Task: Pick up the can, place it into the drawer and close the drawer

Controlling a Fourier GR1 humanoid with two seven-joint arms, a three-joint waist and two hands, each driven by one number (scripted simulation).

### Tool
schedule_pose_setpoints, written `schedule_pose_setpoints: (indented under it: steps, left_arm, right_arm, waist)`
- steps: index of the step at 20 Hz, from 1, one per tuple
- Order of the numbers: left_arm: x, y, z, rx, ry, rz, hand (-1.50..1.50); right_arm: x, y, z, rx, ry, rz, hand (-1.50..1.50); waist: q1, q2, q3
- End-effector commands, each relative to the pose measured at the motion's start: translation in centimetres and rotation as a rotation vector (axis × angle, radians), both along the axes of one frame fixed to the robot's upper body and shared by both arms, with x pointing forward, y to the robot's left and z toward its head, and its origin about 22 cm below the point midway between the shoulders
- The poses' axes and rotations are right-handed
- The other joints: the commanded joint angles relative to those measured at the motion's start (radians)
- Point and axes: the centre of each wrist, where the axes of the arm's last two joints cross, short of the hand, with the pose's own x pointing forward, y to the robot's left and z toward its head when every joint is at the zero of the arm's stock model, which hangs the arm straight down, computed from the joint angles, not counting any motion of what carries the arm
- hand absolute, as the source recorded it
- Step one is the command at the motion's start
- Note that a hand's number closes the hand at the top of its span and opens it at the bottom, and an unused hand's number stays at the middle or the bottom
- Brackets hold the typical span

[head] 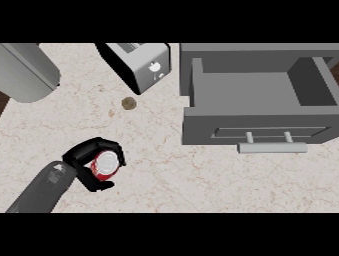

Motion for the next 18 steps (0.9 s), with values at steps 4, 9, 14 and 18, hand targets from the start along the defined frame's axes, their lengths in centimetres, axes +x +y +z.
schedule_pose_setpoints:
  steps: [4, 9, 14, 18]
  left_arm:
    - [-0.2, -0.6, 0.6, -0.216, 0.077, -0.158, 1.5]
    - [-1.5, 1.9, -0.7, -0.233, -0.026, 0.556, 1.5]
    - [0.5, 0.6, 0.8, -0.29, -0.084, 0.976, 1.5]
    - [2.2, -2.4, 5.3, -0.287, -0.101, 0.963, 1.5]
  right_arm:
    - [-1.1, -0.2, -1.1, 0.012, 0.003, -0.004, -1.5]
    - [-0.9, -0.2, 0.2, 0.009, -0.01, -0.039, -1.5]
    - [-1.4, -0.3, 1.3, -0.003, -0.008, -0.043, -1.5]
    - [-1.8, -0.9, 0.2, 0.023, -0.012, -0.054, -1.5]
  waist:
    - [0.002, -0.002, 0.0]
    - [0.038, -0.003, -0.001]
    - [0.032, -0.01, 0.001]
    - [0.03, -0.012, 0.002]
